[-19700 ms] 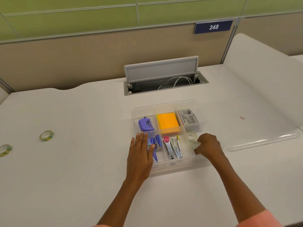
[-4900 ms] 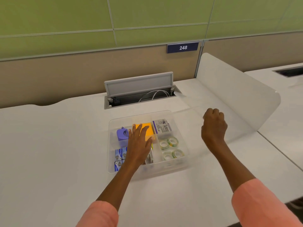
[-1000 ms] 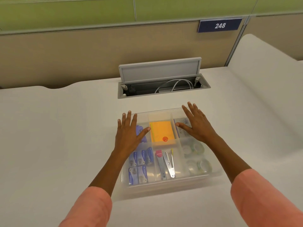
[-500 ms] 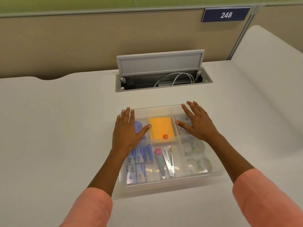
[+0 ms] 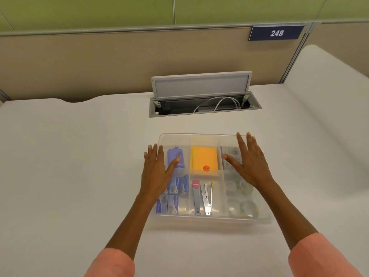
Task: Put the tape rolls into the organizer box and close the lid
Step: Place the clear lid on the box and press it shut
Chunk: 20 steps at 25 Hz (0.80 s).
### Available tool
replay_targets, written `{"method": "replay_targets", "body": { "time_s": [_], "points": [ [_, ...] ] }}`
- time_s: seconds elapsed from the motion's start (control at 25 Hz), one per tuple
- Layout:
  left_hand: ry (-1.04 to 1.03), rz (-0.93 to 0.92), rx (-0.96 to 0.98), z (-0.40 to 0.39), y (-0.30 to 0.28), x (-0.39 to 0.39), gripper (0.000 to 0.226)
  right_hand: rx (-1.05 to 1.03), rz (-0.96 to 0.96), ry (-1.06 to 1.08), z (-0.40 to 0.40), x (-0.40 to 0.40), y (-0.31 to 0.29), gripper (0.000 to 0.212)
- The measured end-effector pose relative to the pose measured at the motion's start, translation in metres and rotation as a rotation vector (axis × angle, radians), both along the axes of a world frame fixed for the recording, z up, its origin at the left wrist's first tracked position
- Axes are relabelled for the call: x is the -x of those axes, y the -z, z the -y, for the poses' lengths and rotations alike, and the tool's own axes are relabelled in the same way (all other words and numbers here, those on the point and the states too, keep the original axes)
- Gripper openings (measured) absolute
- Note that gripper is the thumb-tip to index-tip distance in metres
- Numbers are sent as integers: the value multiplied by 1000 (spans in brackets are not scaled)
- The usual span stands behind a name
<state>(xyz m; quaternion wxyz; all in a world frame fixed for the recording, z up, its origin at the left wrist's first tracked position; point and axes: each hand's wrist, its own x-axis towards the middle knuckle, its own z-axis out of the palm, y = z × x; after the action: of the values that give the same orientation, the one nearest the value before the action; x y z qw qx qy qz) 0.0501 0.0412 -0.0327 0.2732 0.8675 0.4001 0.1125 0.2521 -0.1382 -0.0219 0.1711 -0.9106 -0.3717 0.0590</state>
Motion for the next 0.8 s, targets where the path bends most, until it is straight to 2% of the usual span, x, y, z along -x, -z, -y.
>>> {"method": "replay_targets", "body": {
  "time_s": [0.16, 0.28, 0.52, 0.8],
  "points": [
    [-37, -40, -24, 31, 3, 23, 84, -81, -147, 180, 33, 34, 2, 98],
    [2, -60, -73, 42, 2, 35, 115, -103, -160, 254, 49, 59, 0, 100],
    [-29, -15, -5, 49, 9, 44, 105, -20, -21, 258, 55, 81, 4, 94],
    [-48, -35, -93, 56, 8, 42, 107, 44, 73, 222, 49, 75, 15, 91]
  ]
}}
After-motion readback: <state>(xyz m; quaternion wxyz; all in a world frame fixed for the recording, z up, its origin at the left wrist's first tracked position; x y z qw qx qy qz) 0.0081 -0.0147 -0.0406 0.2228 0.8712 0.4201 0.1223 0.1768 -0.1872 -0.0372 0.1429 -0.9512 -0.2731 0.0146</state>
